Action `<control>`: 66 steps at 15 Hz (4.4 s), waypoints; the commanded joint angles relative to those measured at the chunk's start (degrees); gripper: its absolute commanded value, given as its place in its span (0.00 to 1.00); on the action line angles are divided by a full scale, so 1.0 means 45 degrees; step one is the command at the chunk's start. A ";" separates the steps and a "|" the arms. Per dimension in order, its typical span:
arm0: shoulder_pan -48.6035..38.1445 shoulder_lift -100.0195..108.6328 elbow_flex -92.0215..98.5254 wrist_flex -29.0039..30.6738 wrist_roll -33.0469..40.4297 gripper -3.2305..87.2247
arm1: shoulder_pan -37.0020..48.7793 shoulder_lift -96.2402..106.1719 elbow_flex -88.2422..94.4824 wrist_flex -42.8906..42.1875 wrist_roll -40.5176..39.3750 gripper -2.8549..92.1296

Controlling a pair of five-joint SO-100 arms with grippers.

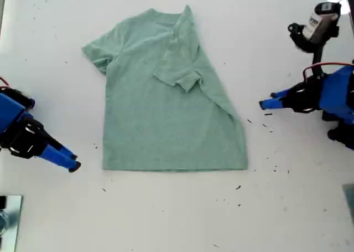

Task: Fold t shirt

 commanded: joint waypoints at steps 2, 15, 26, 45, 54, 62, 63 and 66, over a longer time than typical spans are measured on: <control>-0.4434 0.0098 0.0039 0.0098 -0.1816 0.03 | -0.0488 0.0078 0.0742 -0.0312 0.7344 0.07; -0.7832 -1.2227 -1.2852 0.4316 0.0098 0.03 | 0.0410 0.0078 0.0820 -0.1055 0.5039 0.06; -1.6113 -1.9434 -1.9570 0.7207 0.8535 0.29 | -0.0234 0.0078 0.0859 -0.0586 0.5586 0.06; -1.6309 -2.0176 -1.6504 0.2227 0.7637 0.03 | -0.0703 0.0078 0.0859 -0.0566 0.5605 0.06; -1.2871 -2.4062 -2.2363 0.1777 0.6934 0.03 | -0.0918 0.0078 0.0859 -0.0566 0.5879 0.06; -1.1992 -3.1719 -3.0410 0.1113 0.7285 0.24 | -0.1035 0.0078 0.0859 -0.0566 0.6113 0.06; -1.2500 -3.0625 -3.0254 0.2148 0.7344 0.24 | -0.1055 0.0078 0.0859 -0.0566 0.6113 0.06; -1.3652 -2.4980 -2.5488 0.3281 0.7852 0.25 | -0.1094 0.0078 0.0859 -0.0566 0.6094 0.06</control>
